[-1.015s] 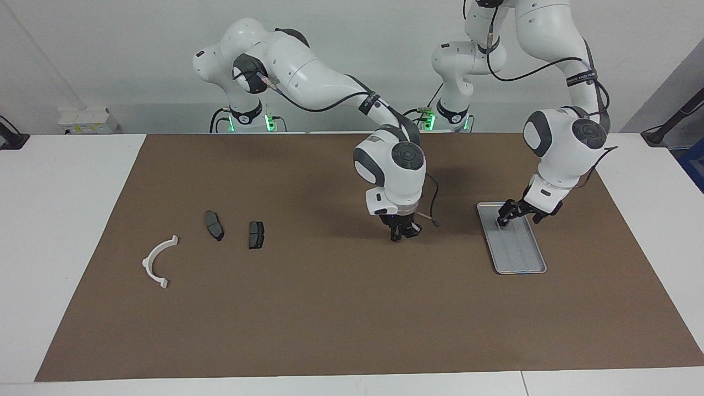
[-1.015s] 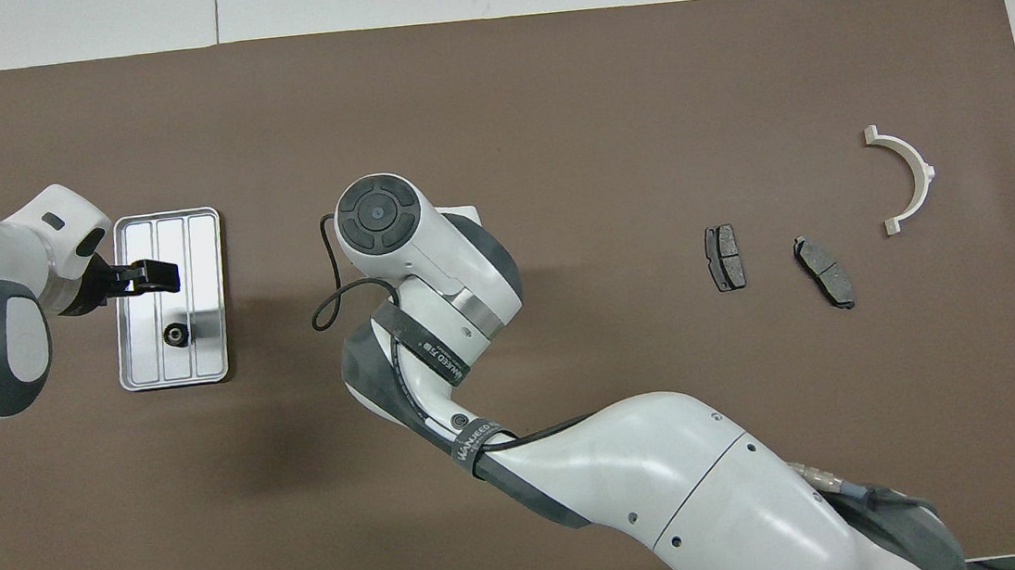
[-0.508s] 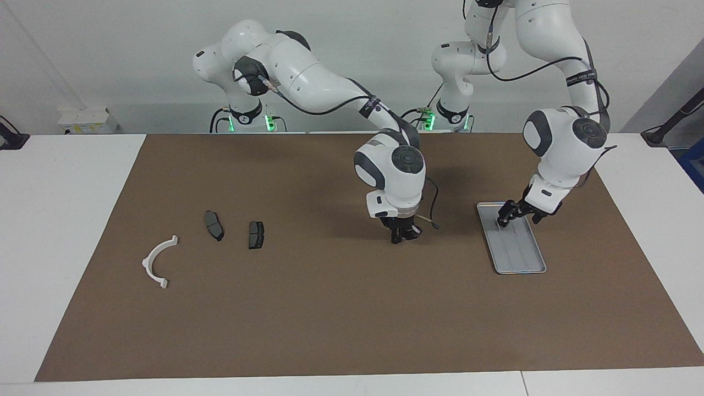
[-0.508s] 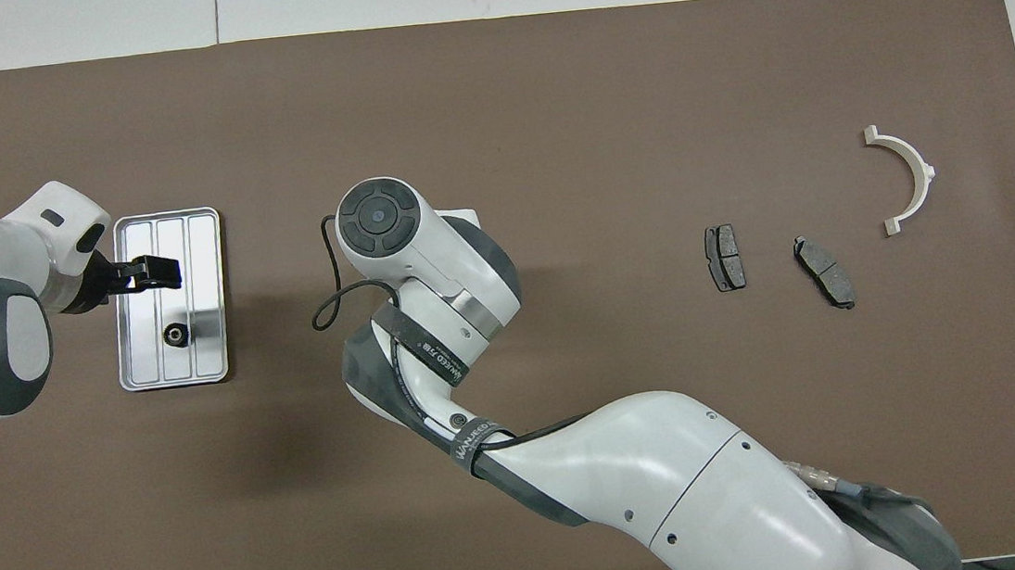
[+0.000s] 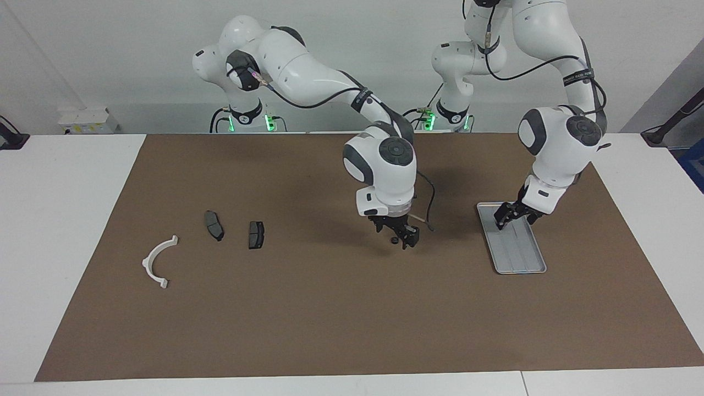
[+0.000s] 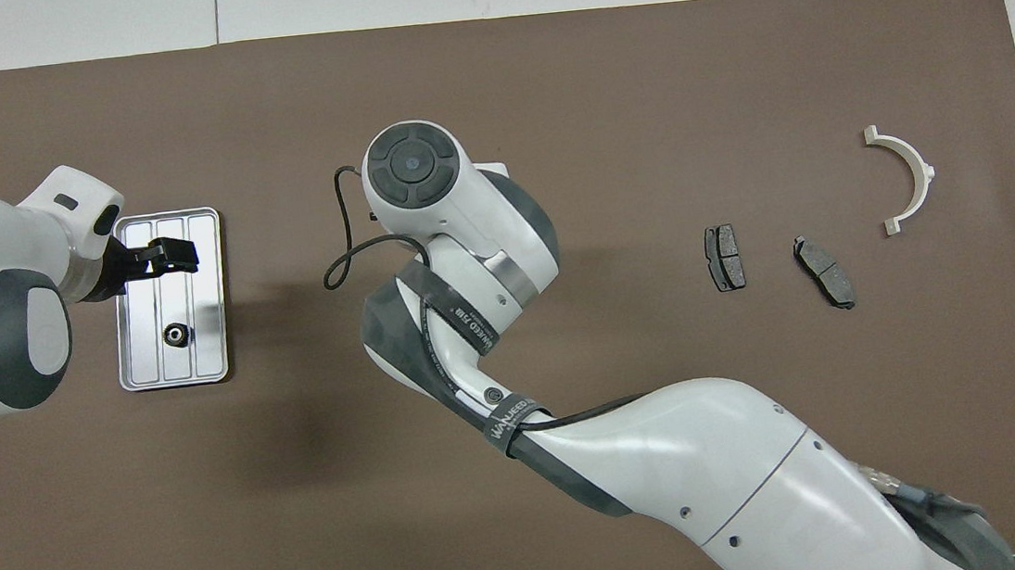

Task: Pick bearing gear from pile to tray

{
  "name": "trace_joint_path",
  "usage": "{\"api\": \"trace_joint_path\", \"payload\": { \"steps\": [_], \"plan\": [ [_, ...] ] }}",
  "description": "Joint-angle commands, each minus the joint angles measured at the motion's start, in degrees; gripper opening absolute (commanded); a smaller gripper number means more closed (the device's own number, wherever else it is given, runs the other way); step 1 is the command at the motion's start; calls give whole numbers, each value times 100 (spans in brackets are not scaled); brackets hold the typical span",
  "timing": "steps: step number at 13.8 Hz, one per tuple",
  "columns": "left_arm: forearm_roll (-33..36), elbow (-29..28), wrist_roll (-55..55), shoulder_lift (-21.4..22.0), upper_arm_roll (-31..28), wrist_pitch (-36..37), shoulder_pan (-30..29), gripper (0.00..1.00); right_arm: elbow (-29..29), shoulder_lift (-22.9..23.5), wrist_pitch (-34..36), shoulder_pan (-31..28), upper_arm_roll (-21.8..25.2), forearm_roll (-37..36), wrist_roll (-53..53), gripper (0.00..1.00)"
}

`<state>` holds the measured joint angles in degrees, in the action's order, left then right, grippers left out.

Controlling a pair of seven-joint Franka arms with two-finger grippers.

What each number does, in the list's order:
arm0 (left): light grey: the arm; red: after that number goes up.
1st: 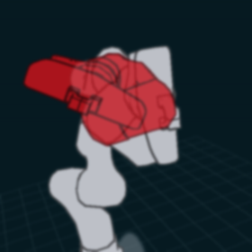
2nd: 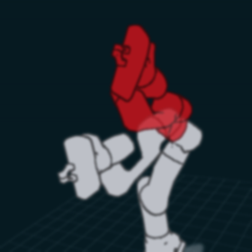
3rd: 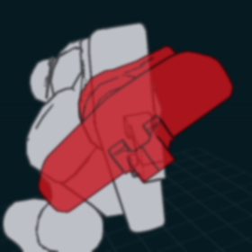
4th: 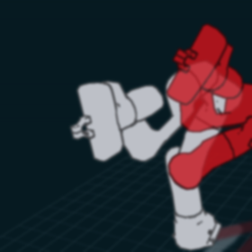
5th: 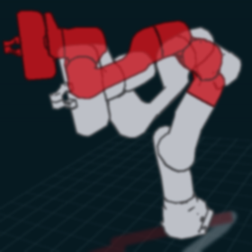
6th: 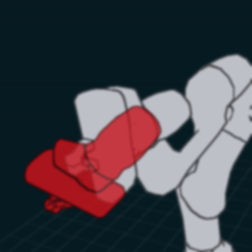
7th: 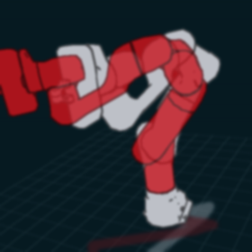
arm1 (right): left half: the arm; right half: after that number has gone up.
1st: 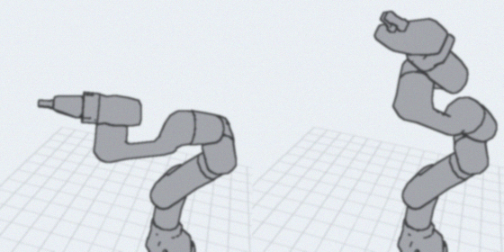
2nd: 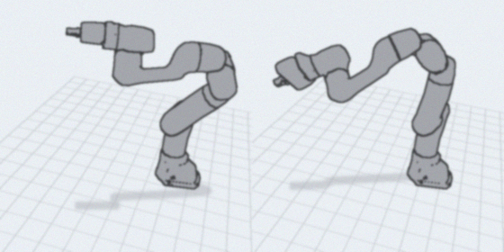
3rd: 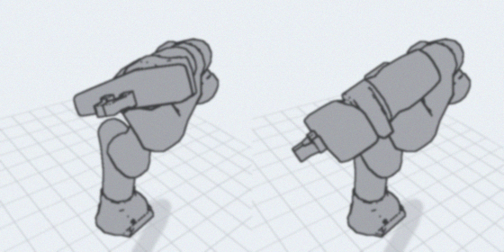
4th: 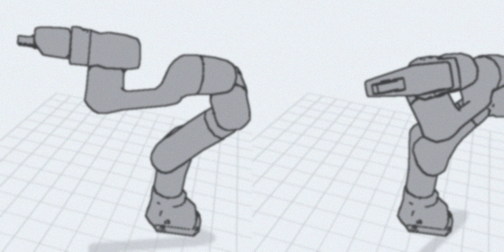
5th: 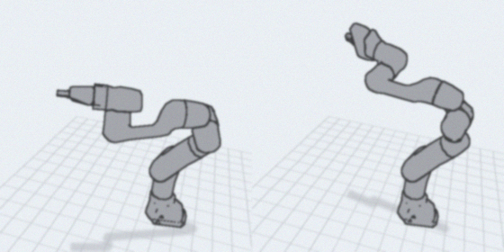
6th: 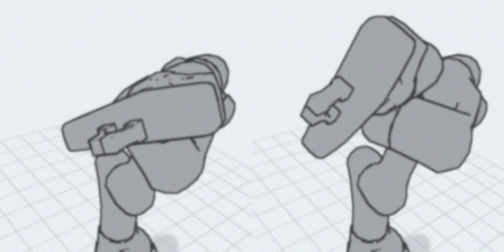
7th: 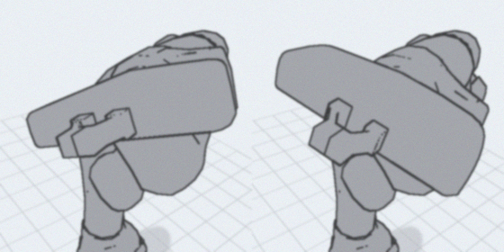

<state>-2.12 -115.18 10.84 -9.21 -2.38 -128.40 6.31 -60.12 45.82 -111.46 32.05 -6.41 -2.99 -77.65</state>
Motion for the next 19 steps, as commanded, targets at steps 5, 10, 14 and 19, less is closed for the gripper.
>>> {"api": "trace_joint_path", "payload": {
  "steps": [5, 10, 14, 19],
  "plan": [
    [-43, 1214, 2699, -843, -88, 568, 1800, 100, -52, -1618, 1791, -1411, -370, -9, 3680, 100],
    [18, 2000, 3908, -1760, -96, 536, 2551, 100, -52, -2455, 2830, -2149, -62, 62, 5786, 100],
    [71, 1517, 3943, -1690, -96, 131, 2638, 97, -52, -2692, 3191, -2746, -88, 184, 6076, 100],
    [71, 1288, 4206, -1690, -88, -203, 2788, 84, -841, -3535, 3333, -3126, 570, 466, 7676, 100]
  ]
}}
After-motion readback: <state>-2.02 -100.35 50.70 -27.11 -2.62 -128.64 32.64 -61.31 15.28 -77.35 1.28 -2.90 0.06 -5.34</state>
